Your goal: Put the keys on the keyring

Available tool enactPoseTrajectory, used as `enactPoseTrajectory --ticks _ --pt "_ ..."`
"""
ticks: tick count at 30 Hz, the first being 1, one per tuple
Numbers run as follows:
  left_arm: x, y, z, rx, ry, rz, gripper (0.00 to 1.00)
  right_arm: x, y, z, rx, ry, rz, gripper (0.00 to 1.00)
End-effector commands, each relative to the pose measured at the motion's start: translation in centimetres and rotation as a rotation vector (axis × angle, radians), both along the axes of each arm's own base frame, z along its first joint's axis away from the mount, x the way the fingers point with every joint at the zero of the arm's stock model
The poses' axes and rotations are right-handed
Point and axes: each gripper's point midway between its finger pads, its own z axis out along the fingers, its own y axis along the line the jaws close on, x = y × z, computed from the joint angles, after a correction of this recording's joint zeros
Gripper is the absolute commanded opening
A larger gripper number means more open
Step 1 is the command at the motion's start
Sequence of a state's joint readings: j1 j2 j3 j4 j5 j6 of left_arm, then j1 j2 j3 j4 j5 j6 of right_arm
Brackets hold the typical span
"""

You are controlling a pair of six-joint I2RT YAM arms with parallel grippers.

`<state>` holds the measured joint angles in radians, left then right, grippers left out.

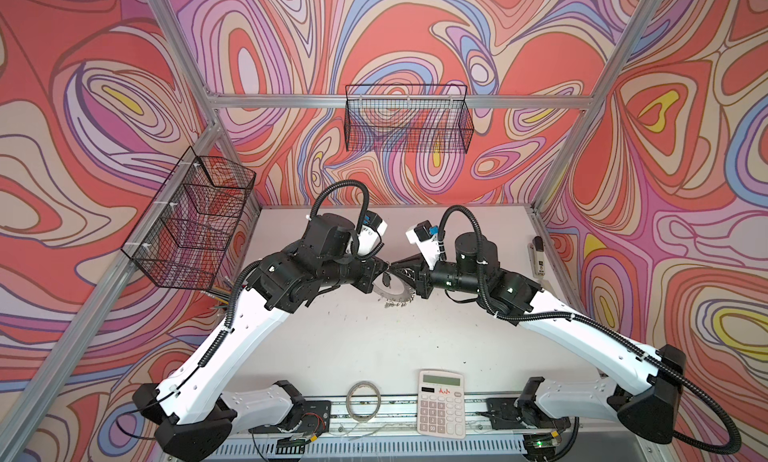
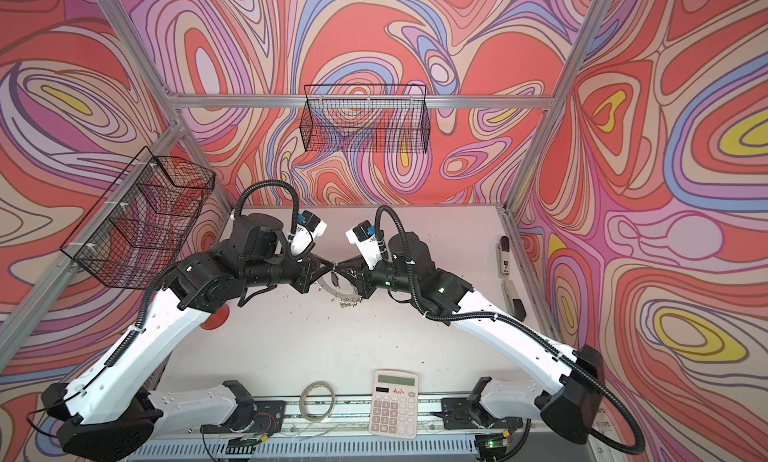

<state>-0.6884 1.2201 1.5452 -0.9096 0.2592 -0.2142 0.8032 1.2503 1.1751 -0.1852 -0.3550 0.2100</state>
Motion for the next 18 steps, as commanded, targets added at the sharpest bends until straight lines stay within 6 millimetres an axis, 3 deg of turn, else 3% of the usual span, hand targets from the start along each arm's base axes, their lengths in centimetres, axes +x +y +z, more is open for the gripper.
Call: enactPoseTrajectory --ticks 1,4,8,13,18 --pt "-1.8 -0.4 0.5 -0.02 0.059 -0.059 0.0 0.0 -1.8 3.3 0.048 -0.091 -0.052 0.35" --pt "-2.5 -0.8 0.9 -0.029 0.104 -0.099 0.0 -0.3 -2.6 3.8 0.011 -0.119 -0.067 0.49" --pt "-3.2 -1.4 0.7 -0.001 0.22 -0.131 0.0 -0.9 -3.2 4.3 -0.02 -0.14 -0.052 0.56" --pt "-3.8 -1.1 -0.2 0.103 0.359 -0.131 0.0 -0.8 -3.4 2.2 -0.115 -0.112 -0.046 0.58" --pt "-3.5 -1.6 -0.9 0.097 0.426 -0.107 0.0 -0.9 -3.9 0.0 -0.168 -0.095 -0.055 0.6"
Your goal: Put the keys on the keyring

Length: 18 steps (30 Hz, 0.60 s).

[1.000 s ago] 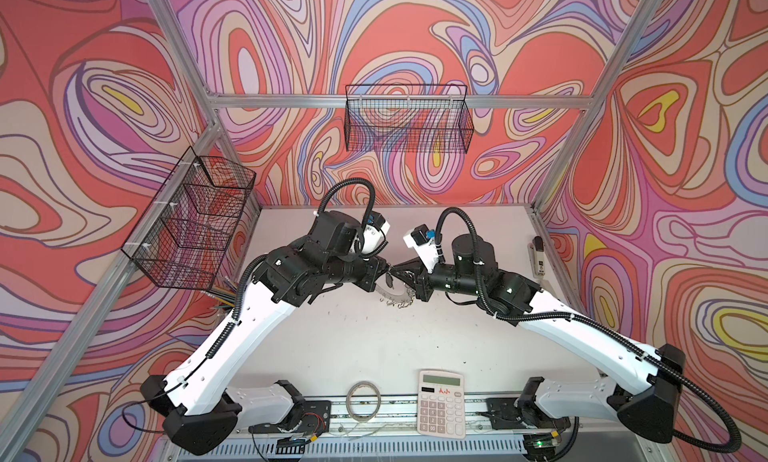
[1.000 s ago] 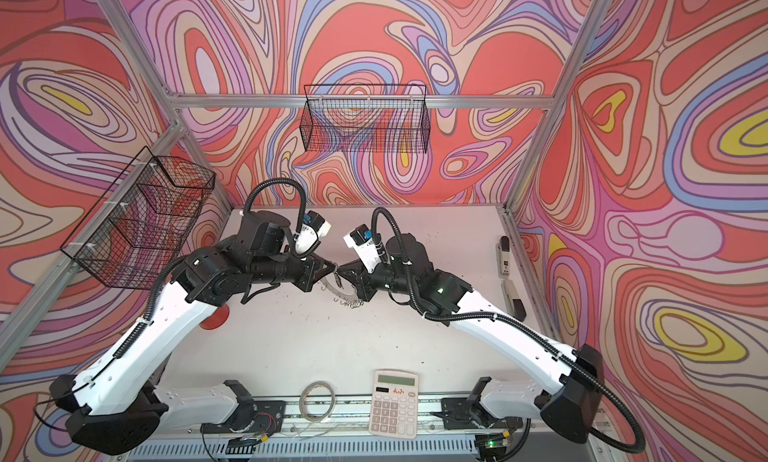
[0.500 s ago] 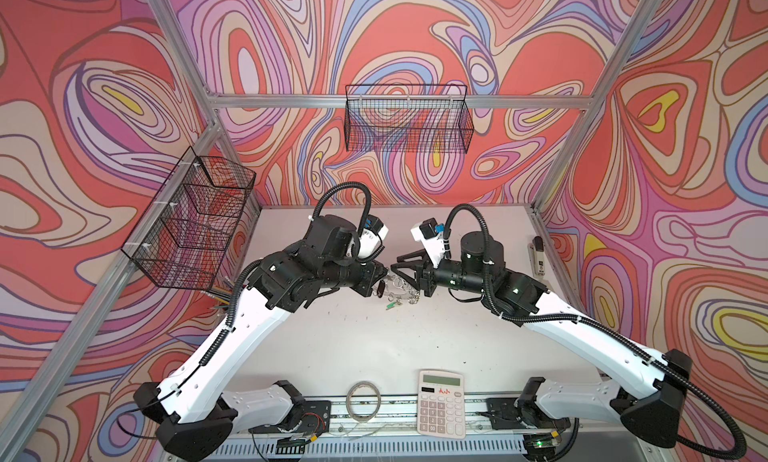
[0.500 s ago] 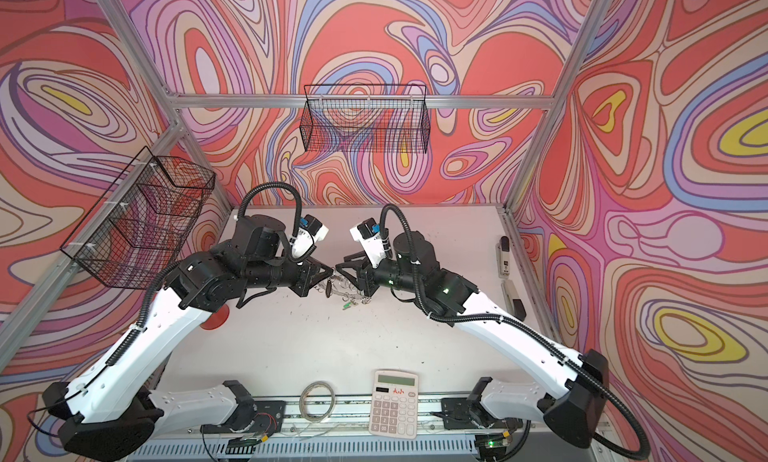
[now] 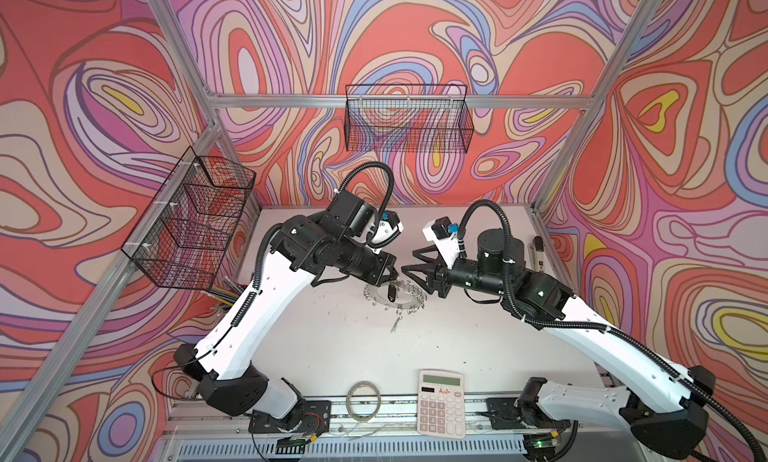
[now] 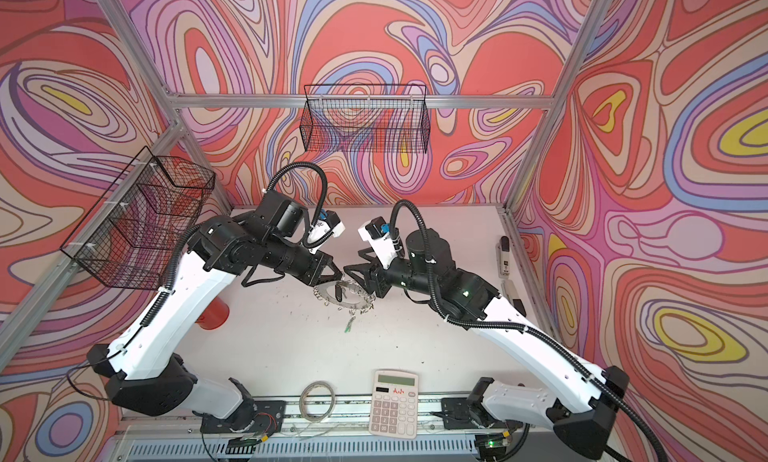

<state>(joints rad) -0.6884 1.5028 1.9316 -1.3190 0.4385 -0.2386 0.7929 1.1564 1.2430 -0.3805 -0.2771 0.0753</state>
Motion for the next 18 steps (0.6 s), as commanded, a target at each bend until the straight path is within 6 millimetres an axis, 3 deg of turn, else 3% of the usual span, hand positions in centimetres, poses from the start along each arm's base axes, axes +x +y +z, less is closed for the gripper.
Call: enactPoseTrajectory --ticks 1,6,12,18 --pt "-1.5 0.2 -0.5 0.006 0.102 -0.004 0.0 -0.1 -0.6 -2.6 -0.077 0.02 -0.008 0.6" --pt "-1.1 -1.3 -0.7 -0.026 0.172 -0.007 0.0 -0.5 -0.4 -4.5 -0.096 0.046 0.019 0.61" --pt "-0.3 -1.4 -2.0 0.039 0.227 0.027 0.0 -0.6 -0.3 -5.7 -0.106 0.046 0.031 0.6" --pt "0.4 -2.2 -2.9 0.059 0.265 0.026 0.0 -0.8 -1.5 -5.5 -0.087 -0.026 -0.007 0.6"
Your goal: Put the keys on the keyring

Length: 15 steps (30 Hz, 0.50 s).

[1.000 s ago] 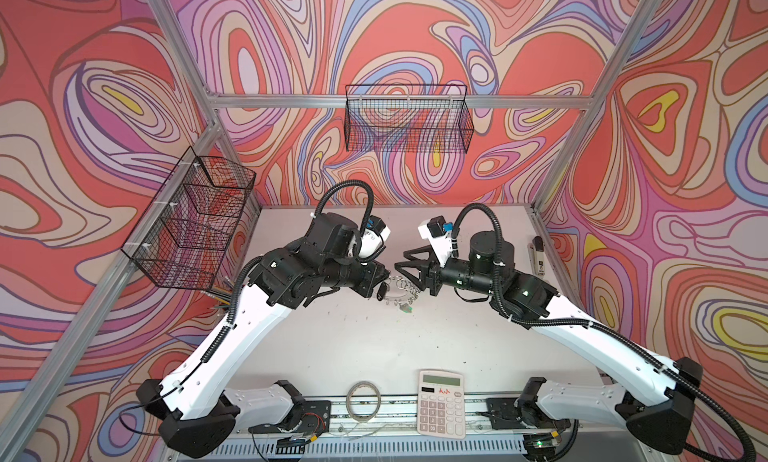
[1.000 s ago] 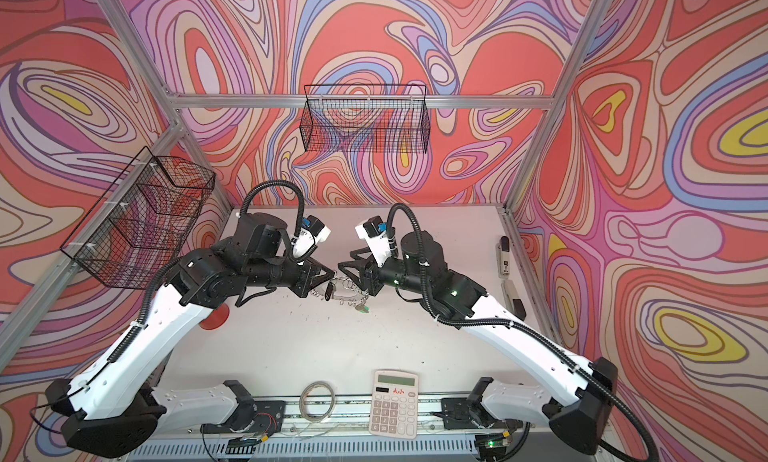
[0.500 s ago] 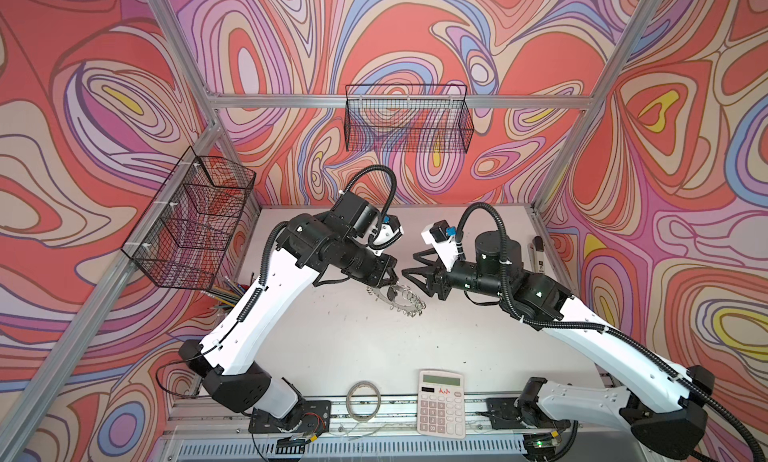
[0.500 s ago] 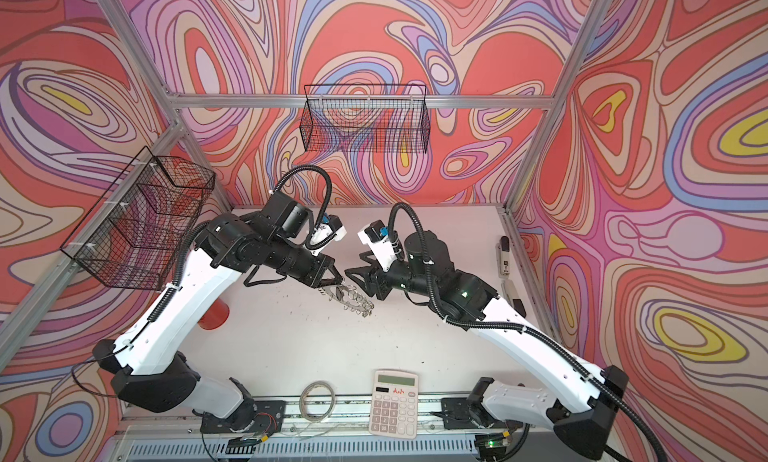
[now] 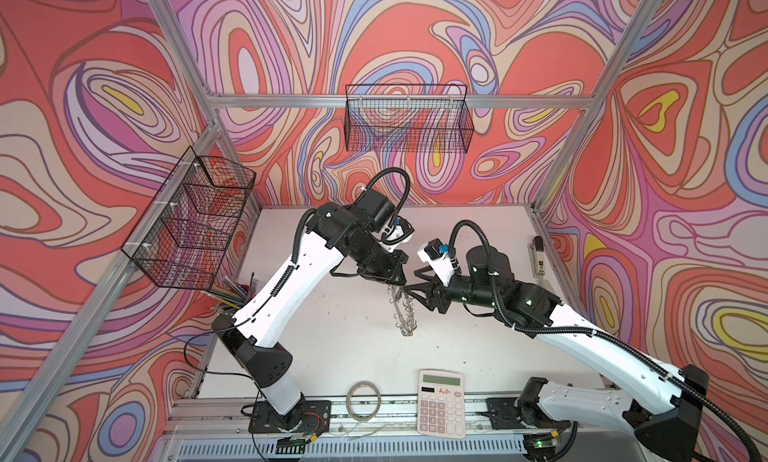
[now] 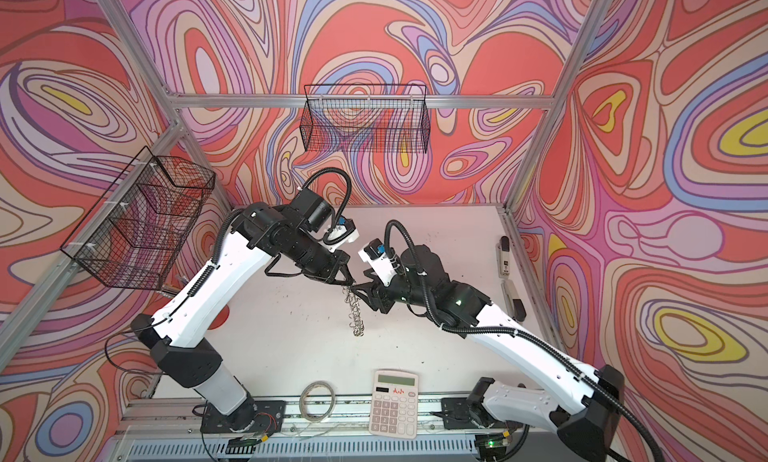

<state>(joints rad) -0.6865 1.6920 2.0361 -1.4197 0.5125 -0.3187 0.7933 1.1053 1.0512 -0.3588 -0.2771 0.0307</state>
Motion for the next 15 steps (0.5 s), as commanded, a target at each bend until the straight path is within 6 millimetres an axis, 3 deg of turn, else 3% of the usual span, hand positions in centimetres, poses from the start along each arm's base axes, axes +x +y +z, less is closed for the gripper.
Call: enactPoseTrajectory --ticks 1,8,15 --pt "-0.5 0.0 0.3 -0.002 0.038 -0.002 0.0 0.3 -0.8 0.8 0.001 -0.071 -0.035 0.6" --pt "0.9 0.2 -1.1 0.057 0.042 0.02 0.0 0.1 -0.8 -1.3 -0.052 -0.008 -0.024 0.63" --pt "1.2 0.2 -1.3 0.08 0.049 0.03 0.0 -0.2 -0.4 -1.9 -0.039 0.036 -0.011 0.67"
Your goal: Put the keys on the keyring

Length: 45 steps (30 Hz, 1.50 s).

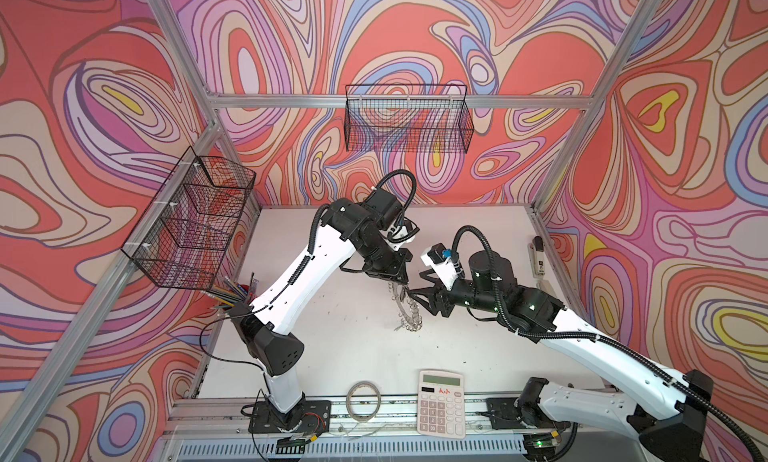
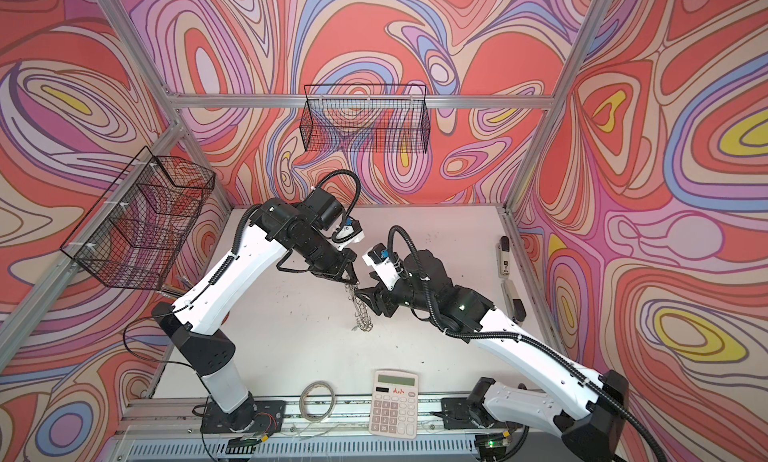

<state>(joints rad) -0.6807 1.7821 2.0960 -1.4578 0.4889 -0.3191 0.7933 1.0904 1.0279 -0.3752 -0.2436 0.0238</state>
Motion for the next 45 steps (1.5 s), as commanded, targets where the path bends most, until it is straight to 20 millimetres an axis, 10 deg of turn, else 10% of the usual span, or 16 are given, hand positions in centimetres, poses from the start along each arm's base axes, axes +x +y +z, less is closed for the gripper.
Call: enactPoseTrajectory --ticks 1,10,18,31,45 --pt "-0.2 0.5 0.5 0.014 0.01 0.014 0.0 -0.3 0.4 -1.2 -0.01 0.045 0.018 0.67" --pt "-0.5 0.3 1.3 -0.014 0.013 0.012 0.0 -0.1 0.8 -4.9 -0.071 0.123 0.018 0.54" --pt "-0.7 0.6 0.9 0.003 0.015 0.009 0.0 -0.1 0.7 -4.8 -0.067 0.118 0.018 0.0" --pt "-0.7 0.6 0.3 0.002 0.016 0.002 0.0 -0.2 0.9 -3.3 -0.009 0.087 0.021 0.0" --pt "1.2 0.6 1.9 -0.098 -0.146 0.125 0.34 -1.0 1.8 -2.1 0.108 0.128 0.054 0.0"
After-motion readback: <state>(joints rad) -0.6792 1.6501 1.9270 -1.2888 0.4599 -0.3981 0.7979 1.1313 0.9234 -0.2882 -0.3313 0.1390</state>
